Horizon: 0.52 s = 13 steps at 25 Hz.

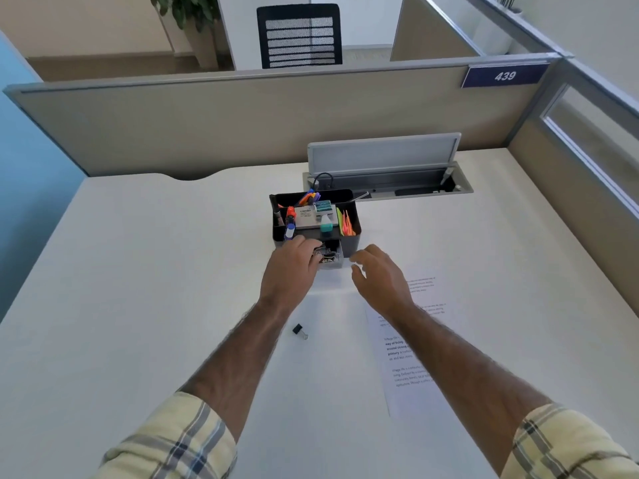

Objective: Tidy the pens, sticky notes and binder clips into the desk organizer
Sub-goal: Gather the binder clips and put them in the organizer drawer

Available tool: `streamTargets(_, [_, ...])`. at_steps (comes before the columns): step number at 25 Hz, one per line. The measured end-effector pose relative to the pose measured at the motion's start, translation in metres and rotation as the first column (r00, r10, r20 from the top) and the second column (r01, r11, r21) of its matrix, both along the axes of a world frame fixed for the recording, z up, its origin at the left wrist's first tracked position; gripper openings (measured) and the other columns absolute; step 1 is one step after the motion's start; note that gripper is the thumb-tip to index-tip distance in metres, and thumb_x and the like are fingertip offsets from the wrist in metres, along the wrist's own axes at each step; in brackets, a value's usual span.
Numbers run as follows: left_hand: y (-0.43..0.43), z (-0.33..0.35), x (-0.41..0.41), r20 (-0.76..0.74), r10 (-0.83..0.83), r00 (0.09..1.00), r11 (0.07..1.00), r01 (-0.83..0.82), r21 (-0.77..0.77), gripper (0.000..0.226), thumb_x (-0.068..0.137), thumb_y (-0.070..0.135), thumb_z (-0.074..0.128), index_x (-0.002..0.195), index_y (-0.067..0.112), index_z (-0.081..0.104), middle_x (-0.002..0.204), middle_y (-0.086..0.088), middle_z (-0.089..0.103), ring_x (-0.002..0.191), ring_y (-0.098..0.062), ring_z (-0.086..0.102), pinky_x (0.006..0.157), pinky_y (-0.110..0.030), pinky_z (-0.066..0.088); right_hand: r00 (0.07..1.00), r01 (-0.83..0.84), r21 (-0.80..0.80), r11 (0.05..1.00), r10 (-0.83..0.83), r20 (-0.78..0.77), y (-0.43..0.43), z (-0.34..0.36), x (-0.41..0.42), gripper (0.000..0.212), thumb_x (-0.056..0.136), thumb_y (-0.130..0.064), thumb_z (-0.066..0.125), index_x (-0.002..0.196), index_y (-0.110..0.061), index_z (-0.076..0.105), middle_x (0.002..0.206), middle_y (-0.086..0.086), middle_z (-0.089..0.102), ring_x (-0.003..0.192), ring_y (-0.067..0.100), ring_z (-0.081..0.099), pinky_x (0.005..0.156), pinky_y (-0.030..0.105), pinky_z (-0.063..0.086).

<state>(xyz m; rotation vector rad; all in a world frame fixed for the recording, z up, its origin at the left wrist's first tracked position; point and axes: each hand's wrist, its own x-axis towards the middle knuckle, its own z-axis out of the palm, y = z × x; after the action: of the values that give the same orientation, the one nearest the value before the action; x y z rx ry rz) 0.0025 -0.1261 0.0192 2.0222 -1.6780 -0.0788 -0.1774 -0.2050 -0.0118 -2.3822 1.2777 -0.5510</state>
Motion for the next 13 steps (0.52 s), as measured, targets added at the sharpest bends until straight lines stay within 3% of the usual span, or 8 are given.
streamTargets(3, [0.044,-0.029,0.004,-0.07,0.105,0.992,0.994,-0.105,0.009,0.02,0.102,0.019,0.05,0.111,0.016,0.067,0.097,0.0,0.064,0.085,-0.019,0.059,0.069,-0.028,0.044,0.993,-0.113,0.048,0.992,0.115,-0.04,0.022,-0.012,0.012,0.02,0.096,-0.018,0.062,0.114,-0.019,0.07,0.112,-0.003,0.066,0.094,0.011,0.061,0.08,0.027,0.054])
streamTargets(6, [0.09,-0.065,0.006,-0.075,0.207,0.975,0.962,-0.189,0.198,0.024,0.1,0.014,0.048,0.115,0.017,0.067,0.105,-0.001,0.063,0.093,-0.023,0.06,0.077,-0.035,0.05,0.936,-0.283,0.219,0.934,0.318,-0.148,0.052,-0.028,0.03,0.022,0.095,-0.032,0.064,0.114,-0.023,0.066,0.111,-0.003,0.061,0.102,0.015,0.059,0.083,0.031,0.051])
streamTargets(8, [0.11,-0.08,0.007,-0.058,0.233,0.971,0.935,-0.207,0.289,0.026,0.099,0.012,0.047,0.113,0.018,0.068,0.105,0.0,0.062,0.092,-0.023,0.06,0.076,-0.036,0.05,0.896,-0.306,0.303,0.903,0.381,-0.23,0.072,-0.037,0.044,0.03,0.09,-0.043,0.066,0.113,-0.022,0.065,0.111,-0.002,0.057,0.102,0.017,0.056,0.079,0.034,0.049])
streamTargets(10, [0.118,-0.086,0.008,-0.06,0.228,0.972,0.929,-0.199,0.311,0.025,0.096,0.009,0.048,0.109,0.017,0.068,0.101,0.0,0.061,0.088,-0.024,0.059,0.073,-0.036,0.051,0.876,-0.305,0.293,0.906,0.388,-0.287,0.087,-0.044,0.055,0.032,0.088,-0.045,0.068,0.106,-0.018,0.064,0.106,0.001,0.055,0.096,0.02,0.054,0.071,0.034,0.045])
streamTargets(13, [0.119,-0.087,0.008,-0.07,0.215,0.974,0.934,-0.184,0.307,0.025,0.096,0.009,0.049,0.109,0.017,0.069,0.102,0.0,0.062,0.089,-0.022,0.058,0.074,-0.036,0.049,0.863,-0.322,0.227,0.919,0.384,-0.329,0.101,-0.05,0.066,0.018,0.092,-0.028,0.061,0.099,-0.012,0.06,0.103,0.006,0.053,0.095,0.026,0.054,0.067,0.034,0.037])
